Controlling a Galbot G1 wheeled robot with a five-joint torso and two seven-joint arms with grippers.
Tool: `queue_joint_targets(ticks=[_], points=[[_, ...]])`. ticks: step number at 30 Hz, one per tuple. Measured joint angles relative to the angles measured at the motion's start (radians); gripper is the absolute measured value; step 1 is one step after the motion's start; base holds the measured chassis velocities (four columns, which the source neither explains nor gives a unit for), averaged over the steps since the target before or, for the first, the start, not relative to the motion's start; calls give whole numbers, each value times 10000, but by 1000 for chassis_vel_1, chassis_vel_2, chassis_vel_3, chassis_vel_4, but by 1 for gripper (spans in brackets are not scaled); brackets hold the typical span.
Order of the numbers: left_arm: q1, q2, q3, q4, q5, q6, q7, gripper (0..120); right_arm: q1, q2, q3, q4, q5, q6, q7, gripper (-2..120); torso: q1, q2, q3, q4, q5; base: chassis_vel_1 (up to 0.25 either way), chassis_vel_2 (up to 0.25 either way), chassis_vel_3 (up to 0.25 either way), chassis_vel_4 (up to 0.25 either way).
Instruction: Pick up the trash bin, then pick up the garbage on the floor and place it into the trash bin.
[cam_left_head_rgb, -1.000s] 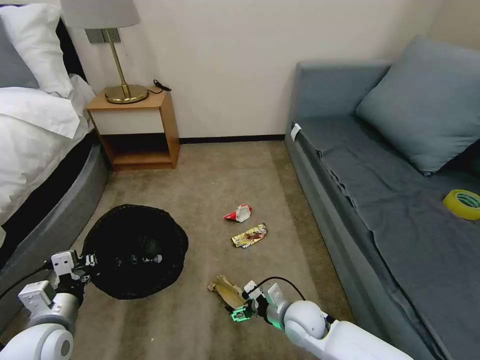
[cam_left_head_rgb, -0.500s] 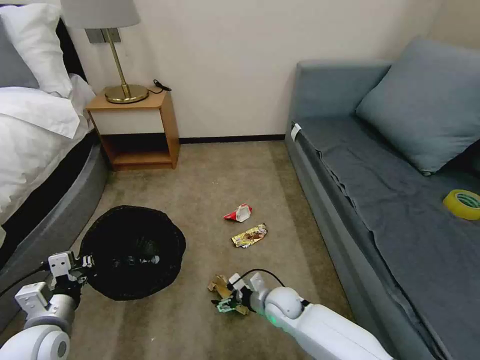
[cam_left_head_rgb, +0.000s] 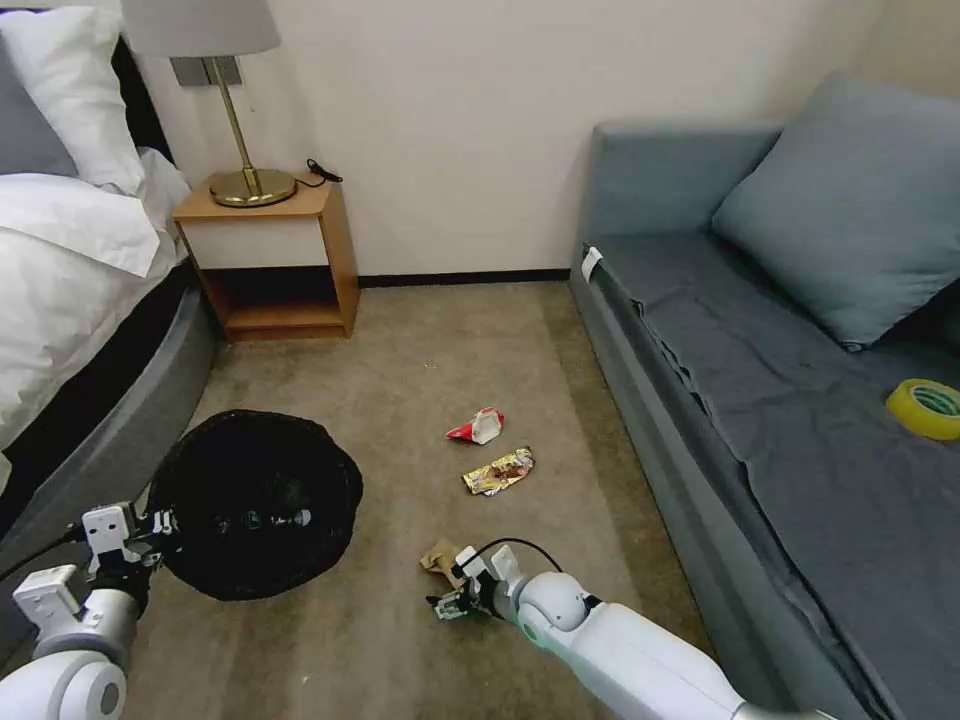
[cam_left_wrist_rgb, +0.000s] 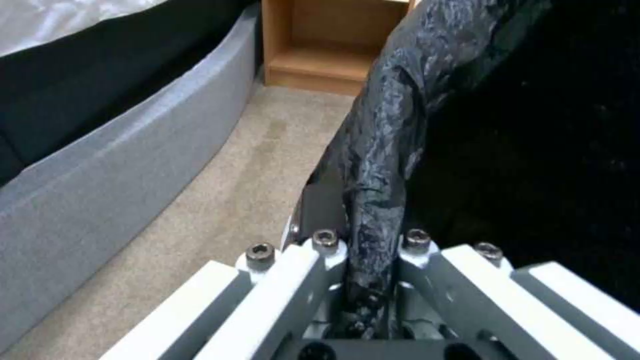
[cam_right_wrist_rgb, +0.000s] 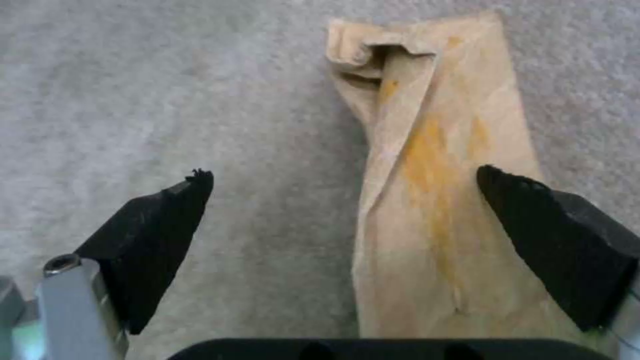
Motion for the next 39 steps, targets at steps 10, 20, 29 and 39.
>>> queue_joint_targets(ticks=[10, 20, 29, 39], points=[[-27, 89, 1, 93, -94, -57, 38, 1, 64, 263, 230, -846, -437, 308, 220, 100, 0, 0, 0, 0, 0, 0, 0, 0, 0], [-75, 166, 40, 164, -143, -127, 110, 1, 115, 410, 436, -1133, -429, 470, 337, 70, -1, 0, 0, 0, 0, 0, 0, 0, 0], [-141, 227, 77, 227, -180, -157, 149, 1, 128, 420, 564, -1205, -319, 604, 442, 40, -1, 0, 0, 0, 0, 0, 0, 0, 0], [-163, 237, 116, 282, -180, -182, 178, 1, 91, 500, 660, -1388, -355, 780, 659, 1, -1, 0, 0, 0, 1, 0, 0, 0, 0]])
